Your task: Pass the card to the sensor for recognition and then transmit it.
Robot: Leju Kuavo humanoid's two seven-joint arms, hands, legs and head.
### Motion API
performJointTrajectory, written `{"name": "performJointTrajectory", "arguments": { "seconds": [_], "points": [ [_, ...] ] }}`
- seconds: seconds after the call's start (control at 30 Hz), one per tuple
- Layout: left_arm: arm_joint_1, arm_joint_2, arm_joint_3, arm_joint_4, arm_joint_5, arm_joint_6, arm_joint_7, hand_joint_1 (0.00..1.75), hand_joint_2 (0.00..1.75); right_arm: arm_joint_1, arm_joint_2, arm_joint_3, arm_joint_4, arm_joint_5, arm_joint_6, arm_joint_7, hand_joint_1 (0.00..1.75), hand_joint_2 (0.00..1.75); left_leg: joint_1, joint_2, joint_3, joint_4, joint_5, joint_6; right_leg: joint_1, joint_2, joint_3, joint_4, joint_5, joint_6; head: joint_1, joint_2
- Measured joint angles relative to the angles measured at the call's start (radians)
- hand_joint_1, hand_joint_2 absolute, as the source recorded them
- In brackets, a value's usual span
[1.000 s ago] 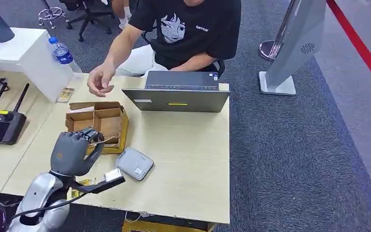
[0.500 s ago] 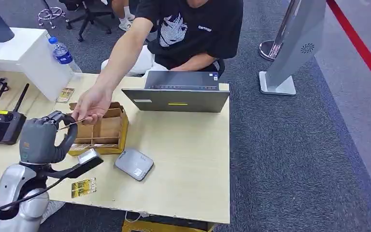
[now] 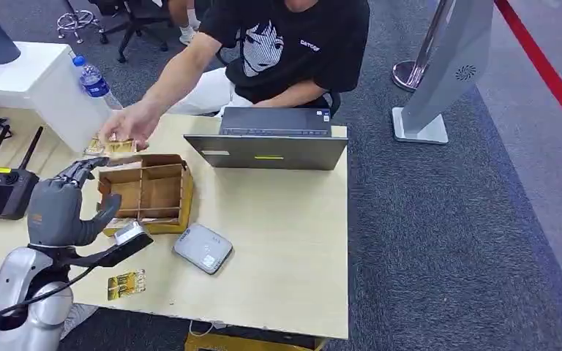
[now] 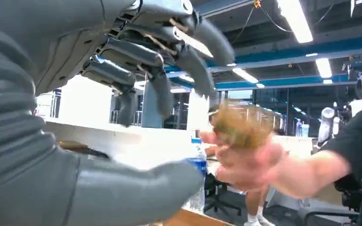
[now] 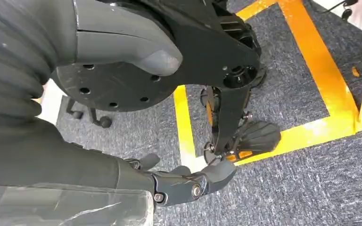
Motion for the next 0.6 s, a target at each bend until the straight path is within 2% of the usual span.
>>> {"name": "performJointTrajectory", "arguments": {
  "seconds": [0.3,0.4,0.6],
  "points": [
    [0.022,-0.003,-0.012,0.007,-0.043,-0.021,-0.014,0.0,1.75,-0.002,0.003,-0.028,0.0,0.039,0.002,0.0,0.0,1.75,0.0,0.0,0.0,0.0,0.0,0.0,0.0,0.0,0.0,0.0,0.0,0.0,0.0,0.0],
    [0.02,0.021,-0.047,0.044,-0.087,-0.037,0.002,0.0,1.75,-0.004,0.003,-0.045,-0.001,0.053,0.005,0.0,0.0,1.75,0.0,0.0,0.0,0.0,0.0,0.0,0.0,0.0,0.0,0.0,0.0,0.0,0.0,0.0],
    [0.003,0.069,-0.126,0.169,-0.146,-0.031,0.043,0.0,1.75,-0.006,0.003,-0.072,-0.002,0.072,0.009,-0.002,0.0,1.75,0.0,0.0,0.0,0.0,0.0,0.0,0.0,0.0,0.0,0.0,0.0,0.0,0.0,0.0]
  ]
}}
